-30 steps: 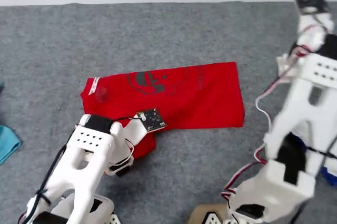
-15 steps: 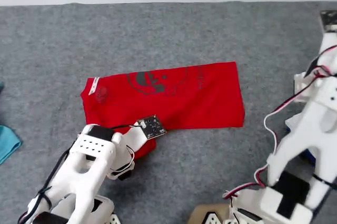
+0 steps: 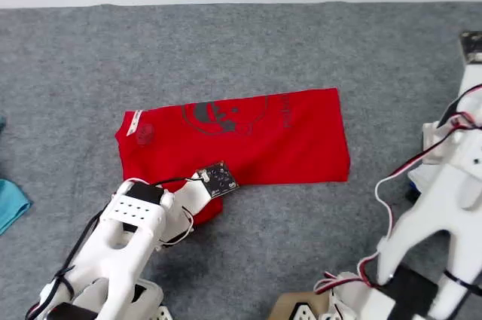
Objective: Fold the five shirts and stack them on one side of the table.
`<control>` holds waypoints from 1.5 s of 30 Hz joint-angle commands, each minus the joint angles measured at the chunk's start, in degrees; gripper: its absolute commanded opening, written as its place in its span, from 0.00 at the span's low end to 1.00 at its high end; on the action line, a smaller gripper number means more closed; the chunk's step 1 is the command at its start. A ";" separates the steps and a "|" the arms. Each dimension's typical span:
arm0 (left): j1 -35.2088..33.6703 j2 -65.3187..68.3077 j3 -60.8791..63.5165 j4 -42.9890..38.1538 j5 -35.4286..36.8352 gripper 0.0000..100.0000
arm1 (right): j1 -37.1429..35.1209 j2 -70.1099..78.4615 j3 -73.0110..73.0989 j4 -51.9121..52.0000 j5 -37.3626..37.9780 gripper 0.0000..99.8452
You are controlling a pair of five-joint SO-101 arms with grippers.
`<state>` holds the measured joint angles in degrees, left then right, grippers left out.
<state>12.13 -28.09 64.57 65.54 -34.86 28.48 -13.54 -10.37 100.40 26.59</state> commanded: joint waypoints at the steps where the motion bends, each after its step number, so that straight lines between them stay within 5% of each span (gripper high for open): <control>1: 0.09 -1.76 -6.99 4.66 -0.44 0.00 | 0.84 -4.09 0.44 2.33 0.53 0.07; 9: -0.26 -1.23 -18.95 8.35 -0.44 0.00 | 0.84 -7.25 3.87 2.07 0.62 0.07; 22: -0.26 -0.44 -19.12 -6.77 -2.64 0.00 | 0.84 -12.88 8.26 2.07 0.62 0.07; 29: -6.07 12.40 -23.60 -13.45 -5.27 0.00 | 0.84 -13.05 8.26 2.15 0.62 0.07; 45: -9.67 38.51 -51.47 -13.10 -5.36 0.00 | 0.57 -12.53 11.52 1.98 0.26 0.07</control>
<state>2.81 9.45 18.15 53.41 -39.60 28.48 -24.18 0.26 100.40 26.77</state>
